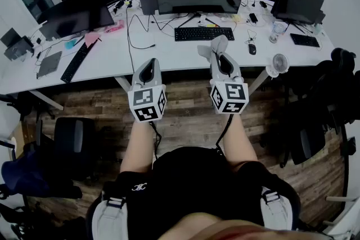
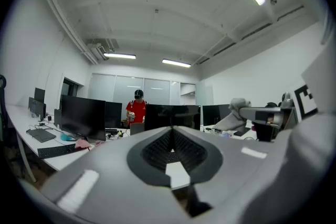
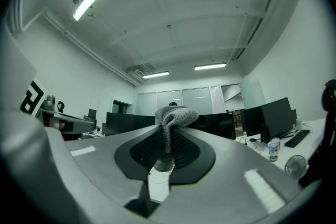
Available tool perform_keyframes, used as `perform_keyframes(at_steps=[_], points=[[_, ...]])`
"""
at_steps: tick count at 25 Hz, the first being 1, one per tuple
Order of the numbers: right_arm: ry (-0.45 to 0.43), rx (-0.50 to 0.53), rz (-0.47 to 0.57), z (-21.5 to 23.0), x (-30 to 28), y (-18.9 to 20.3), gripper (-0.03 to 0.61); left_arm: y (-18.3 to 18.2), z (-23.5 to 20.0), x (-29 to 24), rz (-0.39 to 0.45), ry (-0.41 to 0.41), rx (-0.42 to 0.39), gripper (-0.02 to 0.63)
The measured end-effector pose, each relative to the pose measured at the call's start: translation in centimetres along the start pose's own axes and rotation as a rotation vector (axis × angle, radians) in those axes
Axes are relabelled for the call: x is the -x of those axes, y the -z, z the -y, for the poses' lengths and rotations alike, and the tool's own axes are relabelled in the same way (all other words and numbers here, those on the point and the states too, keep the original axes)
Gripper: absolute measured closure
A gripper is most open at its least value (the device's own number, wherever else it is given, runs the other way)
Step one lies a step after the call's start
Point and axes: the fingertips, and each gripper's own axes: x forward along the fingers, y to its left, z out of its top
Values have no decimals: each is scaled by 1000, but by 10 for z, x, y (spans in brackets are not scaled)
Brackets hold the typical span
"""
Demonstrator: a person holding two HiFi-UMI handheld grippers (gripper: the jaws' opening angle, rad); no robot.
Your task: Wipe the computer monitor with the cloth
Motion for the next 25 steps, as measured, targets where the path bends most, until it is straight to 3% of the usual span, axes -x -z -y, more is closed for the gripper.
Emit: perform_keyframes(at_steps=[7,25], points=[[3,-42,8,-1,-4,3,549,6,-11,-4,-20,-9,17,563],[15,6,33,-23,-16,5,549,10,-17,-19,-2,66,18,563]])
